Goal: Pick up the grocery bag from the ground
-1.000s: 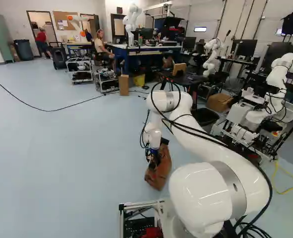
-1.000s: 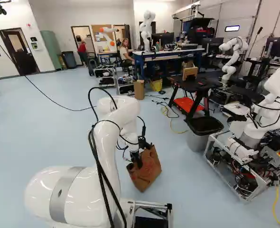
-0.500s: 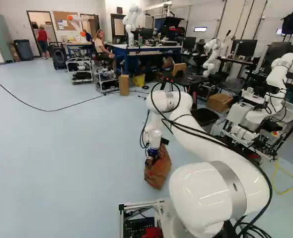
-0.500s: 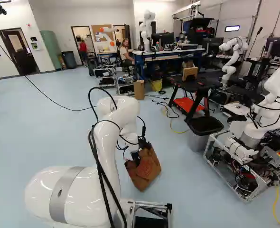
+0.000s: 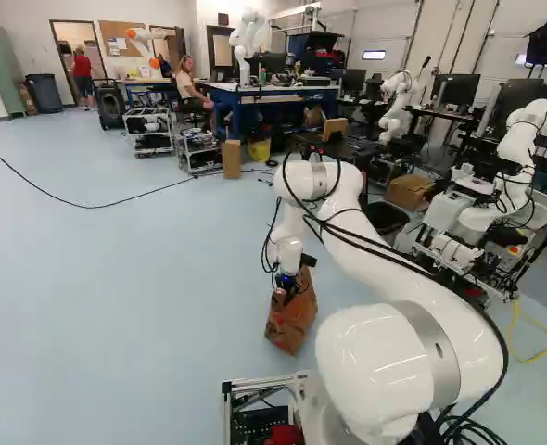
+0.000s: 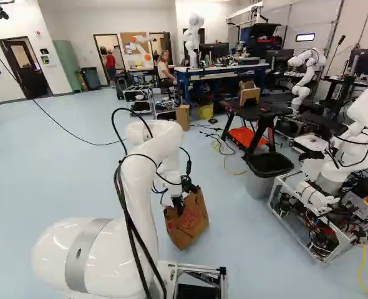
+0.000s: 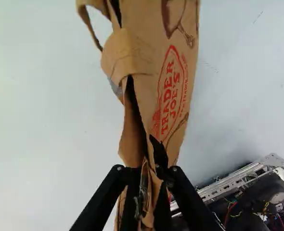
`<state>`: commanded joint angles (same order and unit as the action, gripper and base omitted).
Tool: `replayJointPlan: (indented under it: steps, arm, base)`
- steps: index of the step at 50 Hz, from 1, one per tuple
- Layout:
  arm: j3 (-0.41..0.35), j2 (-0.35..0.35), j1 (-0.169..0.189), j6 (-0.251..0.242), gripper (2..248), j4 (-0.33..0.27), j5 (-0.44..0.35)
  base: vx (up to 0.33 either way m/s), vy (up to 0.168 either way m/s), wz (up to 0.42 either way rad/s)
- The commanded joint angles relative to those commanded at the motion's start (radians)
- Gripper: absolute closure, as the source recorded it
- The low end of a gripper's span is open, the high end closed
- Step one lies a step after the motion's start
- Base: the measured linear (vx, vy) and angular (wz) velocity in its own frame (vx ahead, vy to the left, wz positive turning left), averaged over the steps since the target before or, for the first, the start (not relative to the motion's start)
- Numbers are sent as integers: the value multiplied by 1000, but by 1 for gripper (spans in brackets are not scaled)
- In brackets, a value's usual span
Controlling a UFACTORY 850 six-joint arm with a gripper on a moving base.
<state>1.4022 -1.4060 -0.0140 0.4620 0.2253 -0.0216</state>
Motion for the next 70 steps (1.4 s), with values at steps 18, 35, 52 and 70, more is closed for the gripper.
replayJointPlan:
  steps: [18,35,52,70]
  arm:
    - [-68,71,0,0,226,0,0]
    - [-124,136,0,0,226,0,0]
    - [-177,201,0,0,226,0,0]
    - [-232,271,0,0,226,0,0]
  base:
    - [0,0,0]
    - [0,0,0]
    - [0,0,0]
    - [0,0,0]
